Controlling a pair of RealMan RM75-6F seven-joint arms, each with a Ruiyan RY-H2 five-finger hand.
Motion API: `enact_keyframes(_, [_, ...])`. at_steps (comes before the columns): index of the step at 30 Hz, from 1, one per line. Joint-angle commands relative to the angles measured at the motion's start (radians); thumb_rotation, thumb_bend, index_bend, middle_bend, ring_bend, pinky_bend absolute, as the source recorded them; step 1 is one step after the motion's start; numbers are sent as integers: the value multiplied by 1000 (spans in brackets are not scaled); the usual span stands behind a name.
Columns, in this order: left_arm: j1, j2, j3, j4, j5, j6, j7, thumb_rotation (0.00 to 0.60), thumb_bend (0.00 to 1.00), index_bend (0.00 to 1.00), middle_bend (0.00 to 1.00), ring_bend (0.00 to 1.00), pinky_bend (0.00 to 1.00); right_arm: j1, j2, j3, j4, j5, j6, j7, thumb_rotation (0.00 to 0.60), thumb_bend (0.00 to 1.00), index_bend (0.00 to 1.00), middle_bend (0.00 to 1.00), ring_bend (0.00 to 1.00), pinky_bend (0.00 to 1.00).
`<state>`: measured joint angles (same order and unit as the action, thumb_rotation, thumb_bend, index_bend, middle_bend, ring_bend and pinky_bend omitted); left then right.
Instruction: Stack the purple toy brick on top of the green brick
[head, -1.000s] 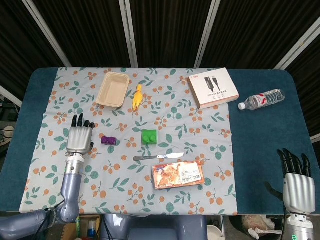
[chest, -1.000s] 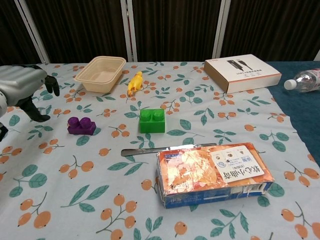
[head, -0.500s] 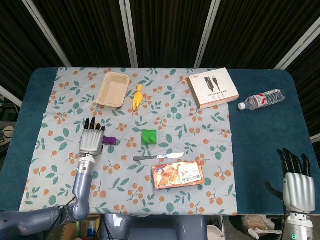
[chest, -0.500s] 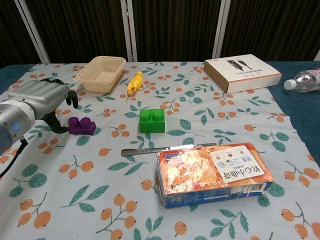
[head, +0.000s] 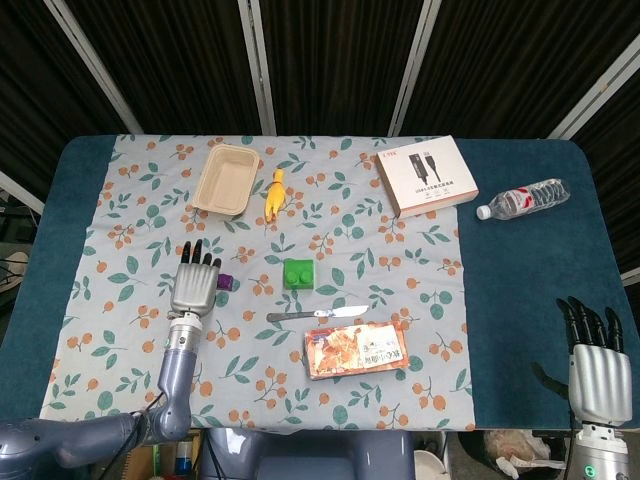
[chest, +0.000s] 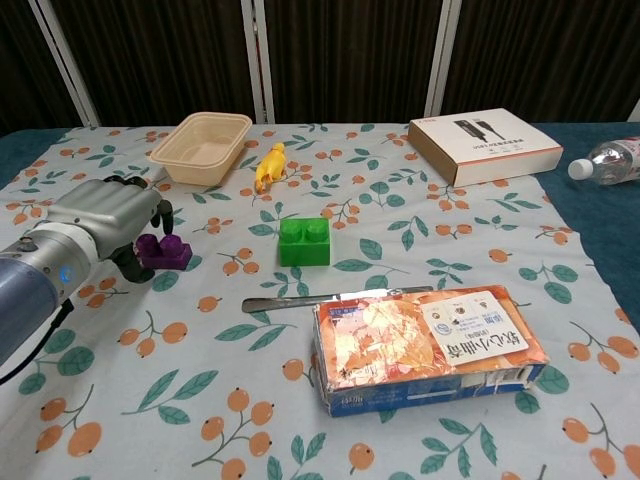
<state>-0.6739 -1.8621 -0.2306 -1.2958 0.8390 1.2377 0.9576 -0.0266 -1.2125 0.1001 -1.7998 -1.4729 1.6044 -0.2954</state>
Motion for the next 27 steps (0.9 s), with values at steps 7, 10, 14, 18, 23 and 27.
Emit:
enact_keyframes(7, [-3,-10,5,14,3,0,-8,600,314,311,258,0,0,3,-3,-2,-3,0,-2,-9,600,149,140,145,149,12])
enact_keyframes(10, [-6,-17,5,23,2,-4,-9,600,314,312,258,0,0,3,-2,-2,-3,1,-1,-9,600,150,140,145,149,12])
enact_keyframes(14, [-11,-29,7,34,4,-5,-10,600,314,320,266,4,0,5,-3,-2,0,3,-4,-9,600,150,140,144,149,12])
enact_keyframes(18, [-13,-41,8,43,9,3,-7,600,316,337,285,17,0,6,-3,-2,1,4,-6,-8,600,150,140,145,149,12])
enact_keyframes(23, [-13,-49,7,49,11,9,-4,600,319,352,305,33,0,5,-1,-5,-2,2,-4,-9,600,150,140,145,149,12])
enact_keyframes(27, [-12,-52,7,52,15,17,-3,600,329,368,330,47,0,7,-3,-4,-1,3,-5,-9,600,151,139,145,149,12])
